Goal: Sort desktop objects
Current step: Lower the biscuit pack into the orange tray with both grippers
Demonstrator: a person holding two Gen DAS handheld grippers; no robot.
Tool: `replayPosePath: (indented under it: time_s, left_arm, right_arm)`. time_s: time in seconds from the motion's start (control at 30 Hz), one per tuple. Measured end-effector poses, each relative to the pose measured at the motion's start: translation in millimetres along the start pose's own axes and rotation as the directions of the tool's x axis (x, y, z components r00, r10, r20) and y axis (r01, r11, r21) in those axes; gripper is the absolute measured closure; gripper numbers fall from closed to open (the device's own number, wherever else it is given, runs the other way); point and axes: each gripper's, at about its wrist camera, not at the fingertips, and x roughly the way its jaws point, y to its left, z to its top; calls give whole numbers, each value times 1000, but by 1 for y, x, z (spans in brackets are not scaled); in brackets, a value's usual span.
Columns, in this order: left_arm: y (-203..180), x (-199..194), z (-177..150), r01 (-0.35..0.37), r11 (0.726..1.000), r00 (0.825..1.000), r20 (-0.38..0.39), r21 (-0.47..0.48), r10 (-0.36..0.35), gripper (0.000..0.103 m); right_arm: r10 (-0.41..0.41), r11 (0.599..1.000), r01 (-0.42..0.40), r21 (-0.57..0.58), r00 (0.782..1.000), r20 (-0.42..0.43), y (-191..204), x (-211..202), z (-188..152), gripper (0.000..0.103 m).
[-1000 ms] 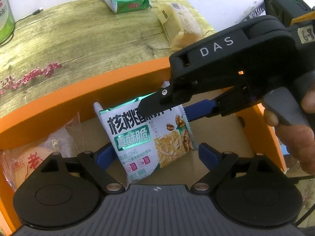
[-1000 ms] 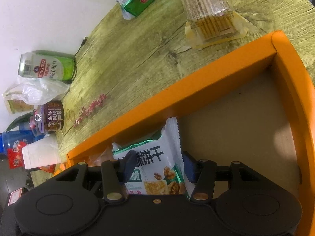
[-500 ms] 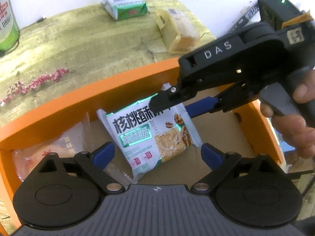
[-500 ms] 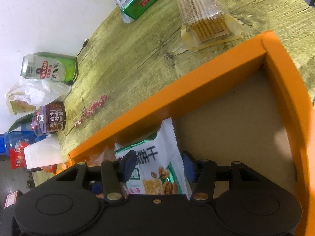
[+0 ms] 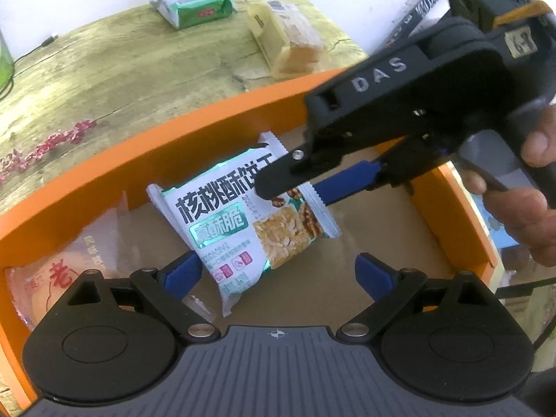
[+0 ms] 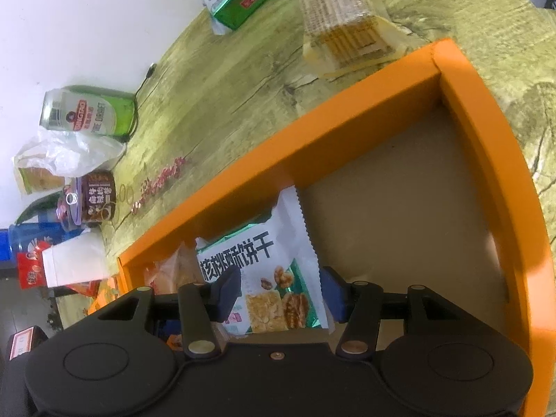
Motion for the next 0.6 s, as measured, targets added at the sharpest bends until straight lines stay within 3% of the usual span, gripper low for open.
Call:
replayPosePath:
  time_s: [0.6]
  left_arm:
    - [5,6,3,3,1000,1000,-3,-20,-3,6]
  right_arm:
    - [-14,1000,14,-22,1000,-1,4,2,2,53]
